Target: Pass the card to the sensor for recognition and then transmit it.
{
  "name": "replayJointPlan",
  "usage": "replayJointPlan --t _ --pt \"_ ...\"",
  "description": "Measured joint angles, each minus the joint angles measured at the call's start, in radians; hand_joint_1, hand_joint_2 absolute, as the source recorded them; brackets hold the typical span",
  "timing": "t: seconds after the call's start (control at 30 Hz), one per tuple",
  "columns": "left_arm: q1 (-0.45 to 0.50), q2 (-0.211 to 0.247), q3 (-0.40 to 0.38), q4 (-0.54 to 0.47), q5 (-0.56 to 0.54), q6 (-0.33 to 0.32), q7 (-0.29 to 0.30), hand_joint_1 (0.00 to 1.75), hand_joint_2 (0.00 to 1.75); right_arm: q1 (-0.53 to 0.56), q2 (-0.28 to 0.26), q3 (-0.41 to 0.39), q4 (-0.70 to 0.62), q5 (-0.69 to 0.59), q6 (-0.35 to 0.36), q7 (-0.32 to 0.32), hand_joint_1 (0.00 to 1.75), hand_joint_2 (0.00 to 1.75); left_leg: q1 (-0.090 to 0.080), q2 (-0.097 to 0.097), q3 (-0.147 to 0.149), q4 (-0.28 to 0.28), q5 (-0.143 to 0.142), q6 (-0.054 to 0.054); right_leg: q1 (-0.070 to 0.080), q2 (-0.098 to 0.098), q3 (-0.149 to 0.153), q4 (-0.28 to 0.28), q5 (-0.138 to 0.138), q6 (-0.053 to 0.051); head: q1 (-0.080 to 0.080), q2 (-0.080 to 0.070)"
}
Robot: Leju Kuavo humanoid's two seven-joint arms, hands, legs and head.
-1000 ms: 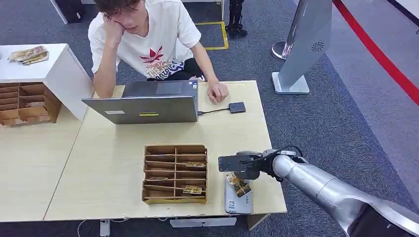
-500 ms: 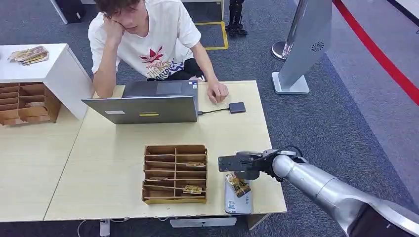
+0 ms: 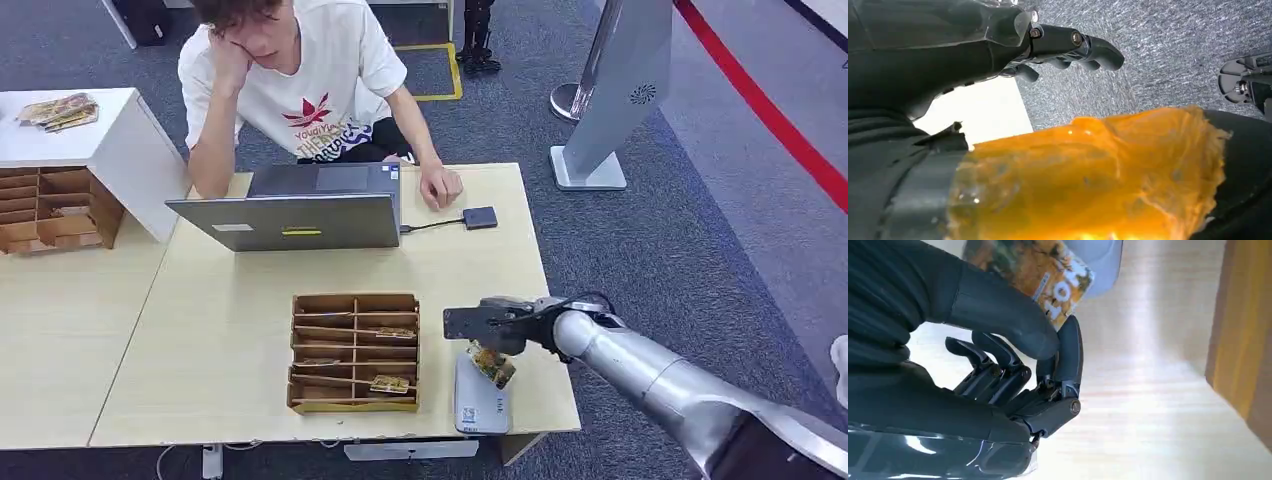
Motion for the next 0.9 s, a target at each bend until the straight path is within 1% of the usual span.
replayJointPlan --t 0.2,0.43,0.63,0.9 --pt "0.000 0.000 0.000 0.000 0.003 0.003 -0.006 0.00 0.00 0.013 -0.023 -0.090 -0.080 0.009 -0.051 0.007 1.75 1.75 0.000 0.000 0.000 0.000 0.000 0.000 0.000 0.000 0.000 0.000 0.000 0.000 0.000 0.000" --pt "0.000 -0.001 0.000 0.000 0.003 0.009 -0.008 0.00 0.00 0.068 -0.050 -0.199 -0.190 0.025 -0.116 0.005 1.75 1.75 0.000 0.000 0.000 0.000 0.000 0.000 0.000 0.000 -0.001 0.000 0.000 0.000 0.000 0.000" --pt "0.000 -0.002 0.000 0.000 -0.002 0.011 -0.009 0.00 0.00 0.103 -0.063 -0.268 -0.259 0.056 -0.117 0.010 1.75 1.75 0.000 0.000 0.000 0.000 0.000 0.000 0.000 0.000 -0.001 0.000 0.000 0.000 0.000 0.000" --pt "0.000 -0.005 0.000 0.000 -0.008 0.013 -0.010 0.00 0.00 0.128 -0.066 -0.334 -0.304 0.088 -0.093 0.012 1.75 1.75 0.000 0.000 0.000 0.000 0.000 0.000 0.000 0.000 -0.001 0.000 0.000 0.000 0.000 0.000"
